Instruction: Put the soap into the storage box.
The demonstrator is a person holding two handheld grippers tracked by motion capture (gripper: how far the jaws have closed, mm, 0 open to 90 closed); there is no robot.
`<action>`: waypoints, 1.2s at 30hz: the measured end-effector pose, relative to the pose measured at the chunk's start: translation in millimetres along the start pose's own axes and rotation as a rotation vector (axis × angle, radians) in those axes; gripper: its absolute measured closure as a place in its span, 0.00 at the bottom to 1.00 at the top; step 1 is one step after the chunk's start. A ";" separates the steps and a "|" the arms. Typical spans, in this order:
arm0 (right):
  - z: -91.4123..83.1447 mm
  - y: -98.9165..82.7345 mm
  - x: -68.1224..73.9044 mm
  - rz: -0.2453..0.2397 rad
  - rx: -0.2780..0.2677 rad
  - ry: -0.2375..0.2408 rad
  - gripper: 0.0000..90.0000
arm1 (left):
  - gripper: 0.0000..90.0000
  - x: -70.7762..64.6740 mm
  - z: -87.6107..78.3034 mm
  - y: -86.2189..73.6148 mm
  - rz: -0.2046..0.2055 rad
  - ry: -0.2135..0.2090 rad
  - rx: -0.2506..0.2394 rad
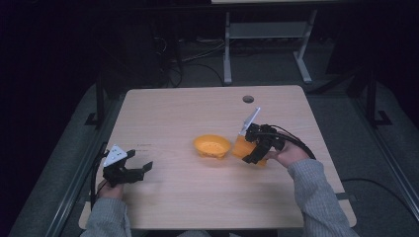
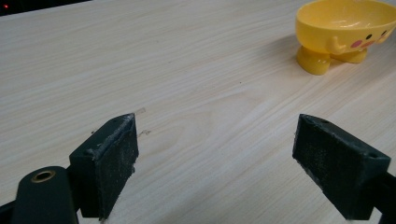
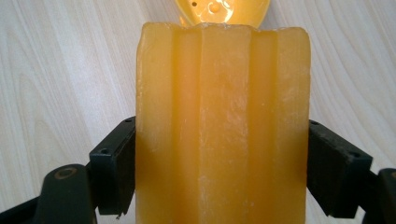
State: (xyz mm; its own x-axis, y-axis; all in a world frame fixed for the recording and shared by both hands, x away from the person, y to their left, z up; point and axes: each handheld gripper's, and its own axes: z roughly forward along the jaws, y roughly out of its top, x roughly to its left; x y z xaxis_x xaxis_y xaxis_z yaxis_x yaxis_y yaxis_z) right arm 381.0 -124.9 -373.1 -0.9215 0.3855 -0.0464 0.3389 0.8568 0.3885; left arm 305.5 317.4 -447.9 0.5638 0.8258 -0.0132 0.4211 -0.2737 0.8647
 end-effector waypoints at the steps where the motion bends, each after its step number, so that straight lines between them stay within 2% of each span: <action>1: -0.2 1.2 -0.3 -0.004 0.001 -0.001 0.24 | 0.15 0.0 0.0 0.0 0.000 0.001 0.000; 16: -0.5 18.6 -3.5 -0.026 0.004 0.009 0.24 | 0.15 -0.4 0.5 -0.1 0.000 -0.003 -0.002; 26: 1.3 32.0 -9.6 -0.027 -0.013 0.029 0.24 | 0.15 -0.2 0.0 -0.1 -0.001 -0.002 0.000; 32: 1.8 40.6 -10.2 -0.045 -0.017 0.030 0.24 | 0.15 -0.1 0.1 -0.2 -0.007 -0.003 -0.005; 36: 2.8 45.8 -11.8 -0.050 -0.005 0.031 0.24 | 0.15 -0.2 0.0 -0.1 -0.008 -0.003 -0.006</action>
State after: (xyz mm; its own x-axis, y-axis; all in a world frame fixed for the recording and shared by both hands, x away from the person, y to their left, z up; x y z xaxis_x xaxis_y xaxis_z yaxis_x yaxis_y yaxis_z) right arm 407.9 -89.3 -357.3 -0.9427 0.3316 -0.0374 0.2916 0.8729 0.3912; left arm 305.3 317.2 -448.0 0.5626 0.8265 -0.0211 0.4210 -0.2645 0.8676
